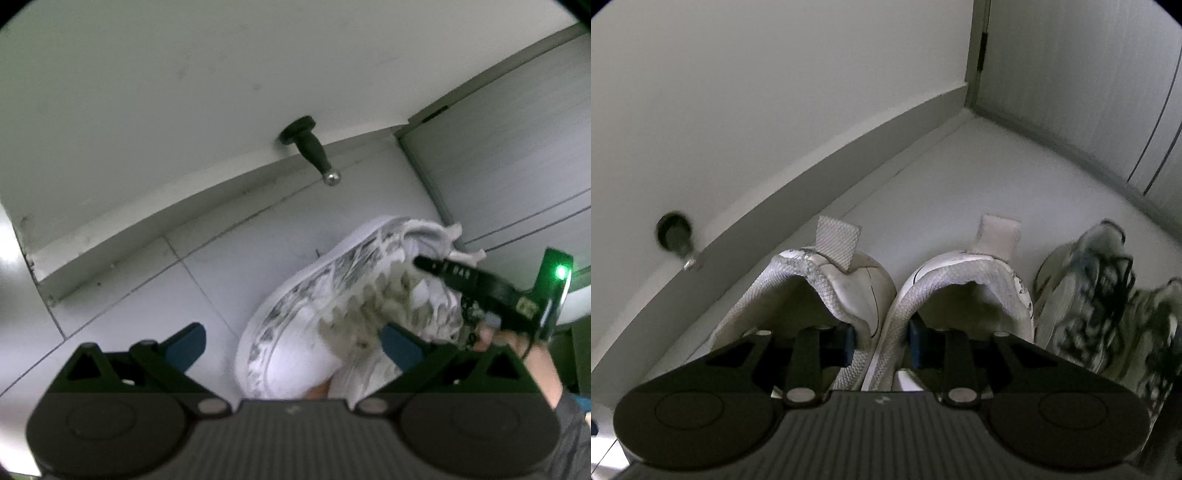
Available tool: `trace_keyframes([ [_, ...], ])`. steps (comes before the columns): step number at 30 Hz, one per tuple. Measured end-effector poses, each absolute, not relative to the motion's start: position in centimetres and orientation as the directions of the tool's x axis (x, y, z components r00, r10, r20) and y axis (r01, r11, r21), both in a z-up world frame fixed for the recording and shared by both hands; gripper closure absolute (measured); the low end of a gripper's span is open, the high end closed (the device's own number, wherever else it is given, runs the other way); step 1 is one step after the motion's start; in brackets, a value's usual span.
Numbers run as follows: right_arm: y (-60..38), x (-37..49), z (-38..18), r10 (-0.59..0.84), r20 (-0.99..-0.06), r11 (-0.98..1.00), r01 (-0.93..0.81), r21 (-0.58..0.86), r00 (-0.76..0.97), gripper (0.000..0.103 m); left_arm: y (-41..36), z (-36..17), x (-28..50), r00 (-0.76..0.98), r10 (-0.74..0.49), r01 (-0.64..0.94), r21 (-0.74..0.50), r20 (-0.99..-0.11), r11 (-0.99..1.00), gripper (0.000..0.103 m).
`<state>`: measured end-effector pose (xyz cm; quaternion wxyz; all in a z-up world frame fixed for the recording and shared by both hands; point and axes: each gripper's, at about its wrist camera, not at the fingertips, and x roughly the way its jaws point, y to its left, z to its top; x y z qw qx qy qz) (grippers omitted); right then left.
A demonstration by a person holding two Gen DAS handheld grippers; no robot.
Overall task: Organize scattered shoes
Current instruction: 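Lift the white graffiti sneaker pair off the mat with the right gripper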
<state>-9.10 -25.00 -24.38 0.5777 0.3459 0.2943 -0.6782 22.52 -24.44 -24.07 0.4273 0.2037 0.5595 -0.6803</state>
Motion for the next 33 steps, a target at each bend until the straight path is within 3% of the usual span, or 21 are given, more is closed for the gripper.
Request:
trace_keyframes([
  [16, -21.9, -9.8, -17.8, -0.766, -0.606, -0.252, 0.967, -0.024, -0.215, 0.075, -24.2, -24.1, 21.6, -0.511, -0.376, 0.839, -0.543, -0.773, -0.025, 0.001],
  [33, -24.9, -10.8, -13.2, -0.693, -0.593, -0.437, 0.893, -0.106, -0.409, 0.076, -23.6, -23.6, 21.9, -0.574, -0.365, 0.795, -0.606, -0.733, -0.035, 0.001],
])
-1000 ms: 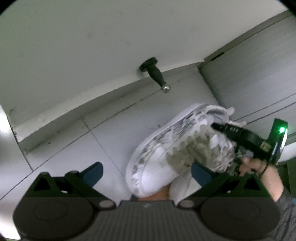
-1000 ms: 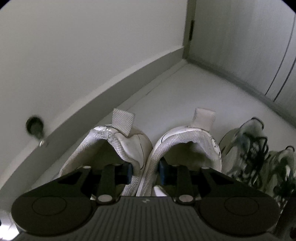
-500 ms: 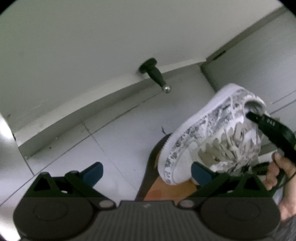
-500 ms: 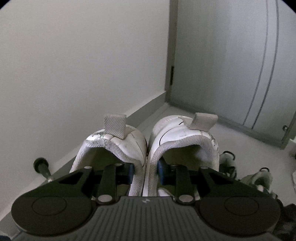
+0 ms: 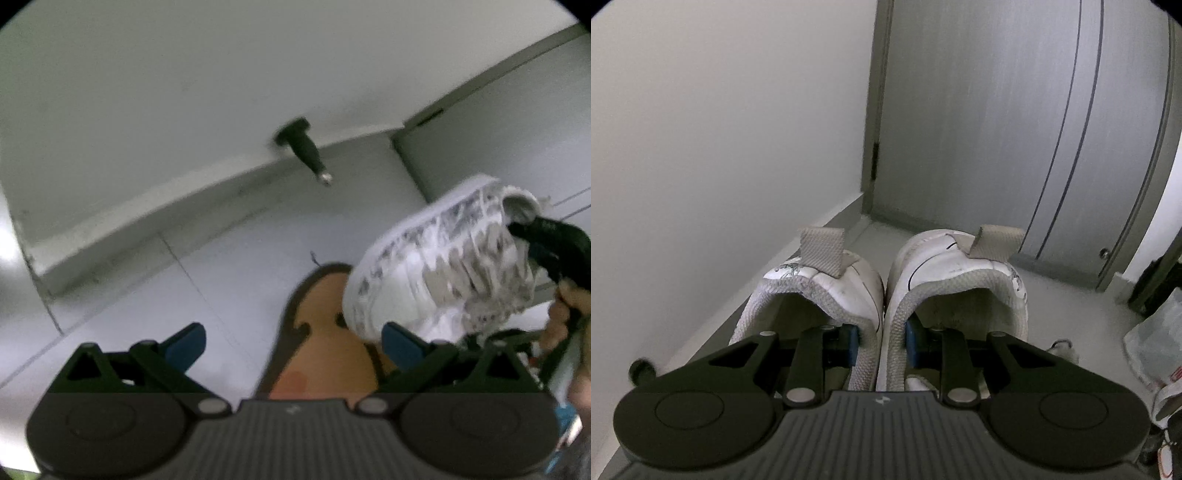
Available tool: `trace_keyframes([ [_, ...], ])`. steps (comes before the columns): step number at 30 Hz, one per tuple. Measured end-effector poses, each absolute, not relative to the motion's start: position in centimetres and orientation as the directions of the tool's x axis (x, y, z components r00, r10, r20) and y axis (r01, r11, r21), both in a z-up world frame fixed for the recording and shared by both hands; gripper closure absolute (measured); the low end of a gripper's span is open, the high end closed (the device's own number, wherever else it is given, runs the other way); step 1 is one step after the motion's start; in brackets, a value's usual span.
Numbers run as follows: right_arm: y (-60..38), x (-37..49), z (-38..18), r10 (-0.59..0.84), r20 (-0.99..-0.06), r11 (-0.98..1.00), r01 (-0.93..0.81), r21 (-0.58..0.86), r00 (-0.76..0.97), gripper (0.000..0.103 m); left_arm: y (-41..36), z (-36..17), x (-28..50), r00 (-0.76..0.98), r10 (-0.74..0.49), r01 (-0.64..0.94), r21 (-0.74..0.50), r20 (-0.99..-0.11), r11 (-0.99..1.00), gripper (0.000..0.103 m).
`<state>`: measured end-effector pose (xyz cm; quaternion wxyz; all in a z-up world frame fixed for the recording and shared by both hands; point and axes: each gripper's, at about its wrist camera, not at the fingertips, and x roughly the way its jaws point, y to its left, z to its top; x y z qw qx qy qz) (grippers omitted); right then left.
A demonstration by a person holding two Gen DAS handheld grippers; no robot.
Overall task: Organize scattered shoes
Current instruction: 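Lift the white graffiti sneaker pair off the mat with the right gripper, then carry the sneaker pair with the right gripper toward the wall by the door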
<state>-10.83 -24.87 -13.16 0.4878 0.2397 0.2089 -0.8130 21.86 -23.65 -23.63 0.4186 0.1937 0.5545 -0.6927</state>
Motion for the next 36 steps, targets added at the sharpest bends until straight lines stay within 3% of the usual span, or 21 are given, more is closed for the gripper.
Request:
trace_keyframes([
  [18, -33.2, -19.4, -10.8, -0.813, -0.514, -0.26, 0.961, -0.1, -0.273, 0.076, -24.0, -23.9, 21.5, -0.442, -0.467, 0.874, -0.485, -0.766, -0.033, 0.001],
  [25, -36.9, -24.2, -10.7, -0.837, -0.502, -0.195, 0.975, -0.102, -0.22, 0.076, -24.4, -22.9, 20.8, -0.426, -0.445, 0.897, -0.43, -0.788, -0.097, 0.001],
  [36, -41.2, -32.8, -9.6, -0.844, -0.471, -0.224, 0.966, -0.128, -0.258, 0.076, -25.2, -19.9, 23.6, -0.435, -0.475, 0.885, -0.461, -0.765, -0.068, 0.001],
])
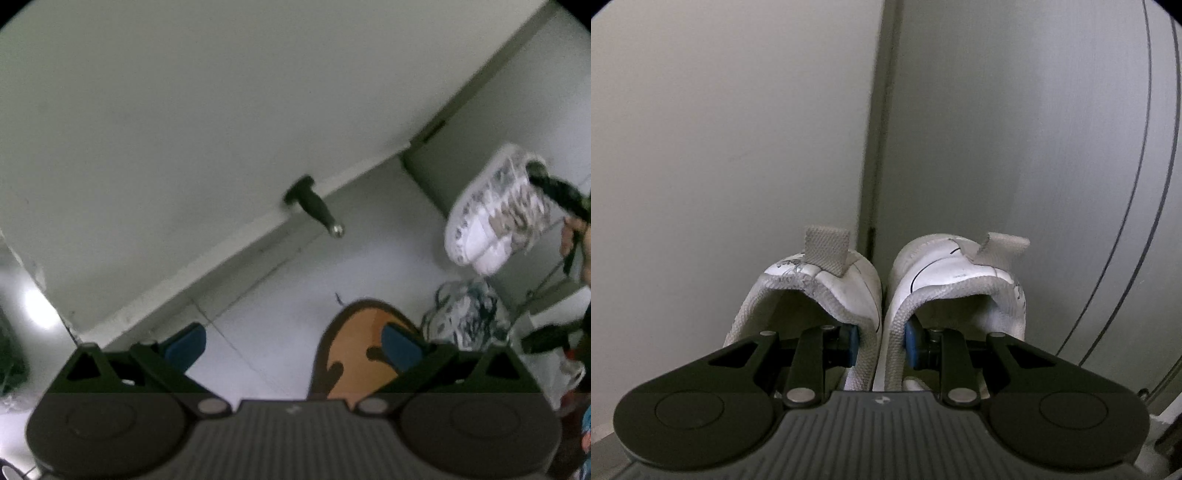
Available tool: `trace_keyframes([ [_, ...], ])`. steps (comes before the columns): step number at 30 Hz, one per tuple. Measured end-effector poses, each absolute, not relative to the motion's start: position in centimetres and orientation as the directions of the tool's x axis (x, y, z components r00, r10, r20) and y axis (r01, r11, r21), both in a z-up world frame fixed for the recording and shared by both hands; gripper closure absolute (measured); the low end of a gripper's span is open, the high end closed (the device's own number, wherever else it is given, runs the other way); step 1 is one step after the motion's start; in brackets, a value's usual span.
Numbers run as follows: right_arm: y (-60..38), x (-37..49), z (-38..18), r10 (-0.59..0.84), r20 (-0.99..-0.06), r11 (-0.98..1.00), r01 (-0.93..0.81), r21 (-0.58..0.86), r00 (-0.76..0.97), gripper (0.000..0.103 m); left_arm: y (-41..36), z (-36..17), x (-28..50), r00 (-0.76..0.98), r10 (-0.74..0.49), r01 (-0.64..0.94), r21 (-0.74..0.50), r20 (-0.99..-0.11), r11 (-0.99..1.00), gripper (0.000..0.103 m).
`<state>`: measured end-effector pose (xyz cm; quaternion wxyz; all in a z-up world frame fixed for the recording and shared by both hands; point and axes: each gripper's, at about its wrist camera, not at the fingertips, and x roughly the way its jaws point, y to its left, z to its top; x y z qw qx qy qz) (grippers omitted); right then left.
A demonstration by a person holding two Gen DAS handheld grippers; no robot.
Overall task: Organize scattered shoes
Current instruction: 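Carry the sneaker pair with the right gripper toward the wall by the door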
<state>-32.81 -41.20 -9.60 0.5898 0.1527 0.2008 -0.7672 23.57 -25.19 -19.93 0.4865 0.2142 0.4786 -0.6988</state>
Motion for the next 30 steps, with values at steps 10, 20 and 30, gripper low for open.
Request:
trace_keyframes([
  [10, -42.9, -40.5, -9.3, -0.834, -0.416, -0.296, 0.93, -0.217, -0.362, 0.076, -24.8, -18.4, 21.8, -0.464, -0.436, 0.884, -0.434, -0.771, -0.173, 0.001],
  [20, -43.6, -48.3, -10.3, -0.781, -0.405, -0.331, 0.864, -0.379, -0.476, 0.076, -24.9, -19.3, 20.3, -0.502, -0.412, 0.862, -0.478, -0.76, -0.168, 0.001],
  [30, -47.4, -47.3, -17.9, -0.753, -0.526, -0.135, 0.875, -0.465, -0.395, 0.076, -24.6, -21.2, 19.8, -0.476, -0.382, 0.878, -0.457, -0.793, -0.146, 0.001],
])
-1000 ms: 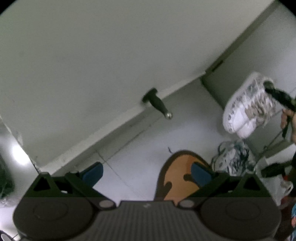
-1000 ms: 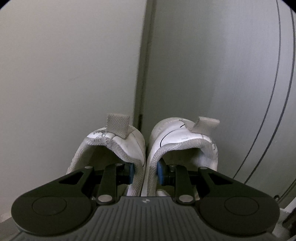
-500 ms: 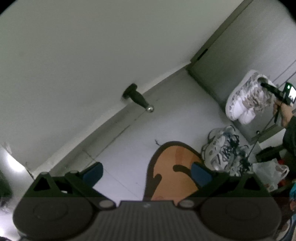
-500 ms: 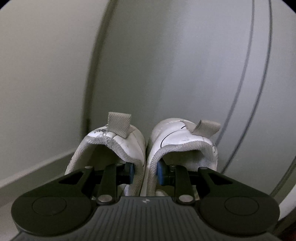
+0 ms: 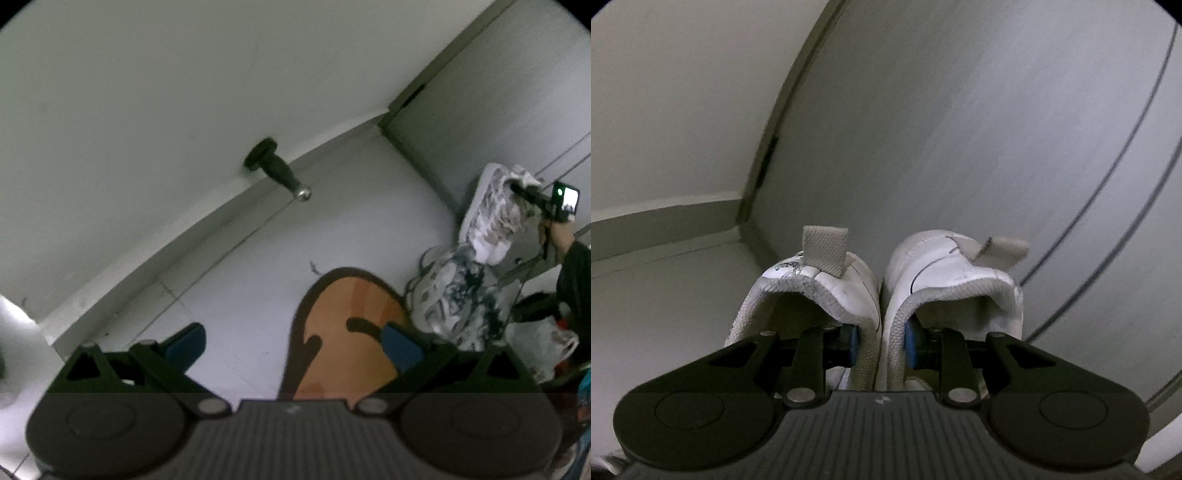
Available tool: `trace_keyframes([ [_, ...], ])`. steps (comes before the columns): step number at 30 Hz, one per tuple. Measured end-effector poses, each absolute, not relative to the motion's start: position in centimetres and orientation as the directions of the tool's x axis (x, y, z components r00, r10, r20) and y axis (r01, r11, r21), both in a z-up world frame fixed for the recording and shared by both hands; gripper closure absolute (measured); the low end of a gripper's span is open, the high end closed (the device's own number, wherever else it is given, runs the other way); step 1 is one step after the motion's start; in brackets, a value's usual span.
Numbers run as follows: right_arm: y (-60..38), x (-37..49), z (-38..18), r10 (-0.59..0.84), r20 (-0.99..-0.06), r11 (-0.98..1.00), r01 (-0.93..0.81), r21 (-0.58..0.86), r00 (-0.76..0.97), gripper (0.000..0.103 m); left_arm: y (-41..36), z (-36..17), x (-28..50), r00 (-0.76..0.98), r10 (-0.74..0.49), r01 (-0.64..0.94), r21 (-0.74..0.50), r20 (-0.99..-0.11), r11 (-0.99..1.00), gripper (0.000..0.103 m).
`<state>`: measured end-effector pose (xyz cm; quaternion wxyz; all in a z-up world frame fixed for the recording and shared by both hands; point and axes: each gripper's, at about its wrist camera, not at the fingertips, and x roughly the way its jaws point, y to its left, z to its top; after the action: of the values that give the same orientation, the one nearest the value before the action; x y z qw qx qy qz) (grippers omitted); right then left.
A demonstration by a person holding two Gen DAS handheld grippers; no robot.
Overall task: Organize scattered shoes
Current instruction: 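Carry the sneaker pair with the right gripper toward the wall by the door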
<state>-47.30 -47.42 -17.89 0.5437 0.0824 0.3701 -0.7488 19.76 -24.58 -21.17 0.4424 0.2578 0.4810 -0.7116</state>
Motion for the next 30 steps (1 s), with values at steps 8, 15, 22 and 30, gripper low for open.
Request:
trace_keyframes([
  [8, -51.9, -41.4, -20.7, -0.784, -0.549, 0.029, 0.867, -0.498, -0.289, 0.077, -24.7, -22.4, 19.8, -0.41, -0.385, 0.906, -0.417, -0.827, -0.07, 0.001],
  [15, -54.3, -34.2, -23.2, -0.786, -0.592, 0.241, 0.793, -0.559, -0.179, 0.077, -25.0, -22.4, 19.7, -0.405, -0.383, 0.908, -0.414, -0.83, -0.063, 0.001],
  [22, -58.5, -29.2, -26.1, -0.748, -0.655, 0.403, 0.709, -0.578, -0.109, 0.076, -24.8, -23.4, 22.1, -0.373, -0.347, 0.906, -0.418, -0.86, 0.062, 0.001],
  [30, -64.4, -25.1, -29.1, -0.664, -0.741, 0.532, 0.635, -0.561, -0.099, 0.075, -23.8, -25.0, 24.6, -0.365, -0.291, 0.889, -0.424, -0.885, 0.175, 0.001],
])
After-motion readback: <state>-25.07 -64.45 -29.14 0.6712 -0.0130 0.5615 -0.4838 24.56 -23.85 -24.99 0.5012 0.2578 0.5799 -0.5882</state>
